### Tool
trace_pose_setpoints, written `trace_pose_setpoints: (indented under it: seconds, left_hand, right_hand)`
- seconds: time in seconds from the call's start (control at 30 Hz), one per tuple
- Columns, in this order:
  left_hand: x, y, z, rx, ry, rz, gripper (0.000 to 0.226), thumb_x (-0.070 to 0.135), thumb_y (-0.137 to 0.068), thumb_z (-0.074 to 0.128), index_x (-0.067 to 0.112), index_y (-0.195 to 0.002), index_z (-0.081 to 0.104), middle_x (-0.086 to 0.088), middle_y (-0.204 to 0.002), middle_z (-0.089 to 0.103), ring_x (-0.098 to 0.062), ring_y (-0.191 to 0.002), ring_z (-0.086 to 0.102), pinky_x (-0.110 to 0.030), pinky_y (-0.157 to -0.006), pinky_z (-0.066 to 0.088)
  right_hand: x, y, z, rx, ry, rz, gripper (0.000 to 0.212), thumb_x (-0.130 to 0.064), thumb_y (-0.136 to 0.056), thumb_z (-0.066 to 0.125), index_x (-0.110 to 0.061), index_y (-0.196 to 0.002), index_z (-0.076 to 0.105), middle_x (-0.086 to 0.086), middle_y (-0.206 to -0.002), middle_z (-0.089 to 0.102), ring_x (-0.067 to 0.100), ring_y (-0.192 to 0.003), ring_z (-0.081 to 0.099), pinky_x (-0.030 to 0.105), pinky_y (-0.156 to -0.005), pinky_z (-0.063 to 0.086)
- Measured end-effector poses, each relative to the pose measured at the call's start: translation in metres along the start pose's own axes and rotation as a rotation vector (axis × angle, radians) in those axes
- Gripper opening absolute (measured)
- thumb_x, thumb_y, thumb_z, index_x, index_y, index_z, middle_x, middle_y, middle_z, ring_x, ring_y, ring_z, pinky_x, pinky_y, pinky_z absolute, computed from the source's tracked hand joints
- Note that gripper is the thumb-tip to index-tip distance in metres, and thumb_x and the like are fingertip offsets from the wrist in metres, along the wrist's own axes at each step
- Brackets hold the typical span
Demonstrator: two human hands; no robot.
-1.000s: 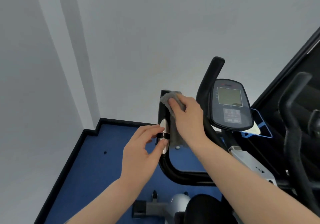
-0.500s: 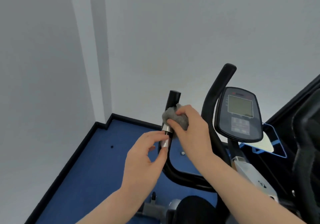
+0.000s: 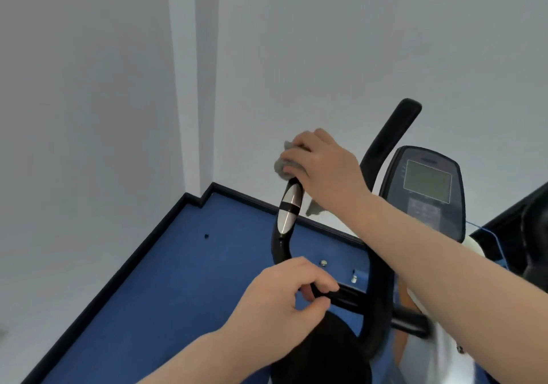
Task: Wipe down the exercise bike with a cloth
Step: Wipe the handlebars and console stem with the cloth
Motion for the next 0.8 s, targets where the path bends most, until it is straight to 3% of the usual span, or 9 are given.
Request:
trace_pose_setpoints:
  seconds: [0.03,0.1,0.23,0.37,0.47,0.57,0.7,0.8]
  left_hand:
    - [0.000,0.001,0.000,0.000,0.000,-0.008,0.022,0.020,-0.085,0.069,0.038,-0.100,0.069,0.022,-0.096,0.064,-0.005,-0.088,0.063,-0.007,-0.074,0.041]
    - [-0.001,0.002,0.000,0.000,0.006,-0.029,0.021,0.023,-0.085,0.069,0.039,-0.100,0.068,0.022,-0.095,0.065,-0.005,-0.085,0.064,-0.007,-0.073,0.041]
    - [-0.002,0.002,0.001,-0.016,-0.006,-0.045,0.019,0.027,-0.084,0.068,0.040,-0.098,0.068,0.022,-0.094,0.065,-0.002,-0.083,0.063,-0.005,-0.072,0.040]
    - [-0.003,0.002,0.003,-0.049,-0.023,-0.050,0.017,0.027,-0.087,0.066,0.039,-0.098,0.068,0.023,-0.093,0.065,-0.001,-0.084,0.062,-0.006,-0.071,0.041]
    - [-0.005,0.002,0.005,-0.060,0.027,-0.079,0.015,0.027,-0.087,0.065,0.038,-0.096,0.069,0.023,-0.091,0.067,-0.001,-0.081,0.062,-0.007,-0.069,0.042]
    - [-0.005,0.001,0.005,-0.088,0.032,-0.087,0.014,0.027,-0.088,0.065,0.038,-0.096,0.069,0.025,-0.091,0.067,0.000,-0.081,0.061,-0.008,-0.069,0.043]
    - [-0.004,0.001,0.005,-0.103,0.009,-0.064,0.013,0.028,-0.089,0.064,0.038,-0.096,0.069,0.024,-0.092,0.066,-0.001,-0.082,0.061,-0.007,-0.068,0.044]
    - [-0.004,0.001,0.005,-0.098,0.024,-0.067,0.013,0.027,-0.089,0.064,0.037,-0.096,0.069,0.023,-0.091,0.066,-0.004,-0.081,0.061,-0.009,-0.068,0.045]
  right_hand:
    - [0.006,-0.001,-0.004,0.045,-0.025,0.063,0.004,-0.011,-0.084,0.071,-0.012,-0.086,0.074,0.001,-0.093,0.065,0.021,-0.088,0.057,0.013,-0.066,0.033]
    - [0.006,0.009,0.005,-0.046,-0.135,0.207,0.015,-0.028,-0.092,0.062,-0.020,-0.101,0.072,-0.004,-0.105,0.061,0.017,-0.100,0.050,0.023,-0.071,0.041]
    - [-0.004,0.020,0.029,-0.249,-0.289,0.162,0.022,-0.038,-0.092,0.059,-0.026,-0.108,0.069,-0.010,-0.109,0.058,0.013,-0.105,0.046,0.033,-0.081,0.045]
    - [0.015,0.015,0.019,-0.106,-0.303,0.292,0.019,-0.033,-0.090,0.064,-0.026,-0.106,0.070,-0.008,-0.107,0.057,0.014,-0.105,0.047,0.032,-0.078,0.043]
    - [-0.020,0.042,0.024,-0.204,-0.394,0.137,0.018,-0.034,-0.091,0.063,-0.025,-0.104,0.071,-0.007,-0.103,0.057,0.015,-0.100,0.048,0.032,-0.079,0.044]
    - [-0.025,0.033,0.022,-0.351,-0.236,-0.050,0.021,-0.037,-0.094,0.055,-0.027,-0.107,0.068,-0.008,-0.105,0.056,0.014,-0.102,0.045,0.032,-0.072,0.045]
    - [0.002,0.010,0.016,-0.245,-0.004,0.162,0.022,-0.033,-0.097,0.051,-0.024,-0.108,0.067,-0.009,-0.112,0.054,0.011,-0.106,0.040,0.023,-0.074,0.035]
    - [-0.029,0.025,0.027,-0.390,-0.113,0.074,0.018,-0.034,-0.094,0.053,-0.028,-0.101,0.068,-0.012,-0.106,0.055,0.012,-0.103,0.041,0.025,-0.072,0.034]
Point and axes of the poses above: each hand's wrist, its own y-axis away from the middle knuckle, its own z-axis out of the palm, x = y × z, the point moved 5 cm from there along -y, towards the middle knuckle
